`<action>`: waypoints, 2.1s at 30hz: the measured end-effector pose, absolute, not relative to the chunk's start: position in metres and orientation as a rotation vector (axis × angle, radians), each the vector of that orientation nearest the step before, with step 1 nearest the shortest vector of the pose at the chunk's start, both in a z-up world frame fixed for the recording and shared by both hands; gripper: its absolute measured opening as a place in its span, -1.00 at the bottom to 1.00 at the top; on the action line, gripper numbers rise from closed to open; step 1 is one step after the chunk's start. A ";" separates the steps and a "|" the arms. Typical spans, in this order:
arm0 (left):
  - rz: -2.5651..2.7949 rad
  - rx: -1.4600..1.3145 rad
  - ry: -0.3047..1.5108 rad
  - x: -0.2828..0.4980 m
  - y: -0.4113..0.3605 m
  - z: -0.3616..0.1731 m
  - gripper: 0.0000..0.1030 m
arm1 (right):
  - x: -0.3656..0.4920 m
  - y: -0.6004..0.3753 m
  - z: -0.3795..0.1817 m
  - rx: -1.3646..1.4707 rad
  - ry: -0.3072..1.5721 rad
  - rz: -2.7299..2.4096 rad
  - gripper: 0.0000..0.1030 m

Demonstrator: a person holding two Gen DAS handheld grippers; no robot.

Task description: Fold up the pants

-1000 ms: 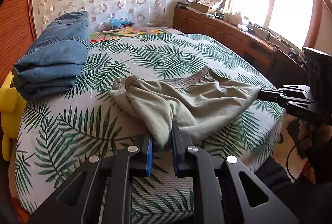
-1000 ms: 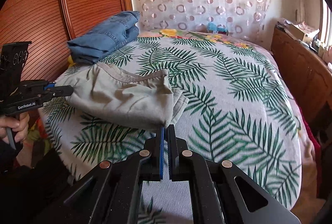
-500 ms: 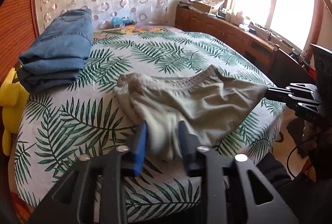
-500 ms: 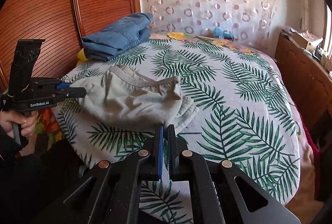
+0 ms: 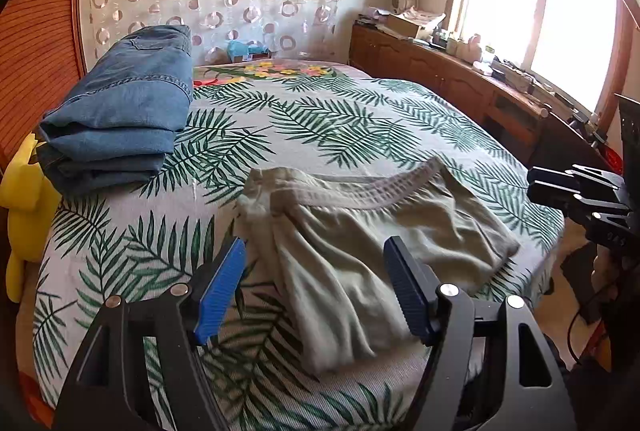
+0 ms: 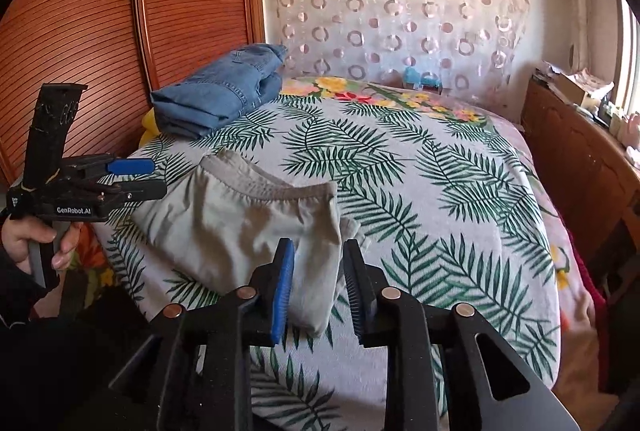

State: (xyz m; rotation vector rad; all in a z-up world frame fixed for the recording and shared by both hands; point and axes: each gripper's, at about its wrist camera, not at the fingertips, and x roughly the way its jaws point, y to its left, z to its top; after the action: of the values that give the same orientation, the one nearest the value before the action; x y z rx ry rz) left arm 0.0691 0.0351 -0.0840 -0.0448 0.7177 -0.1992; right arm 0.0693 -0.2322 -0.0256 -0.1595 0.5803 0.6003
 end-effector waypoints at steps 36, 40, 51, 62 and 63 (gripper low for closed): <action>-0.179 -0.057 0.844 0.140 0.052 -0.116 0.41 | 0.146 -0.200 -0.074 -0.070 0.768 0.490 0.01; -0.182 -0.056 0.840 0.138 0.052 -0.116 0.41 | 0.151 -0.194 -0.074 -0.069 0.773 0.512 0.01; -0.182 -0.057 0.839 0.138 0.053 -0.117 0.41 | 0.150 -0.185 -0.078 -0.091 0.748 0.516 -0.25; -0.182 -0.057 0.839 0.139 0.053 -0.117 0.41 | 0.149 -0.178 -0.081 -0.093 0.742 0.552 -0.68; -0.182 -0.056 0.839 0.138 0.053 -0.117 0.41 | 0.149 -0.180 -0.083 -0.085 0.739 0.556 -0.69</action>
State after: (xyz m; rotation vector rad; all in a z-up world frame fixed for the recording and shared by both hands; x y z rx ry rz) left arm 0.1383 0.0526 -0.1170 -0.0565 0.8387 -0.1819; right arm 0.1489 -0.1800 -0.0828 -0.0852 0.7394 0.5560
